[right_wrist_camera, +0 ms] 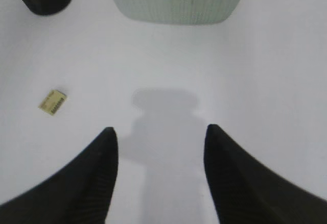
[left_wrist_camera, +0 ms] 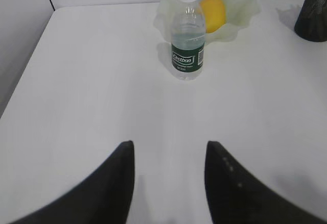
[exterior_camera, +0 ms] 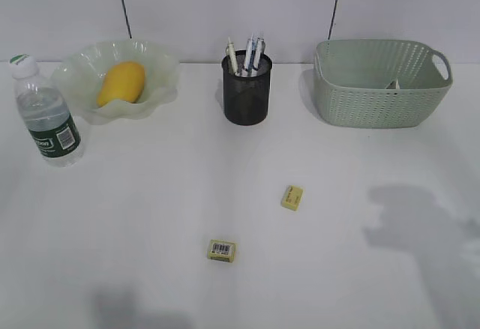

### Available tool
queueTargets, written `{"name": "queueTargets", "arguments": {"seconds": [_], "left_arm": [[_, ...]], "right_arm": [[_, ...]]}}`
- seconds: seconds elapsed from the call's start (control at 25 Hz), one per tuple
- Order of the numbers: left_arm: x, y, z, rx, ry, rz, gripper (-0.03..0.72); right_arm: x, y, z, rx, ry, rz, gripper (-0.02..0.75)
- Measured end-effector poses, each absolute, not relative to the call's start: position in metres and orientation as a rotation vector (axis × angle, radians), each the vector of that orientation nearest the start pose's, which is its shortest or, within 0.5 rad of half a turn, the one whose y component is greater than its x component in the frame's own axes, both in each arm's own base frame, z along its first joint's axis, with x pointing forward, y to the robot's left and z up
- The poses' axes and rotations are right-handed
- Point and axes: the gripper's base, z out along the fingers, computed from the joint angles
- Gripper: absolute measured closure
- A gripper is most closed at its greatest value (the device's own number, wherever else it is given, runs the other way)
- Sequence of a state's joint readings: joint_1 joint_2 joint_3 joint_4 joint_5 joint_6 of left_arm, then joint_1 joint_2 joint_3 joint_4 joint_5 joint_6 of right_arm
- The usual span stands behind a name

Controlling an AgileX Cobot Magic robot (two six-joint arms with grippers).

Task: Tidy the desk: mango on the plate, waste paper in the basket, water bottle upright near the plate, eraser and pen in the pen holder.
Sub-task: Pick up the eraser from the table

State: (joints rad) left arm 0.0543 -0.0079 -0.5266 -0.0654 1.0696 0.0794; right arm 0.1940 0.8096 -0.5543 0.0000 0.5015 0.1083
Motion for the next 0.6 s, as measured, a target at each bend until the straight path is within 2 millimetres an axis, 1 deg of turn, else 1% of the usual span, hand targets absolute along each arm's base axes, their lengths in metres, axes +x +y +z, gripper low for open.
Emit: {"name": "queueTargets", "arguments": {"seconds": [0.04, 0.16, 0.24, 0.44, 0.6], "left_arm": [[-0.009, -0.006, 0.284, 0.030, 2.017, 0.007, 0.344], [-0.009, -0.006, 0.284, 0.030, 2.017, 0.007, 0.358], [-0.009, -0.006, 0.284, 0.030, 2.017, 0.006, 0.360], [-0.009, -0.006, 0.284, 0.030, 2.017, 0.006, 0.361], [-0.009, -0.006, 0.284, 0.030, 2.017, 0.006, 0.363]], "right_arm": [[0.162, 0.032, 0.271, -0.105, 2.285, 0.154, 0.285], [0.181, 0.036, 0.263, -0.145, 2.355, 0.129, 0.189], [0.195, 0.038, 0.258, -0.162, 2.411, 0.117, 0.157], [0.226, 0.044, 0.248, -0.186, 2.582, 0.090, 0.153], [0.242, 0.049, 0.245, -0.211, 2.691, 0.084, 0.153]]}}
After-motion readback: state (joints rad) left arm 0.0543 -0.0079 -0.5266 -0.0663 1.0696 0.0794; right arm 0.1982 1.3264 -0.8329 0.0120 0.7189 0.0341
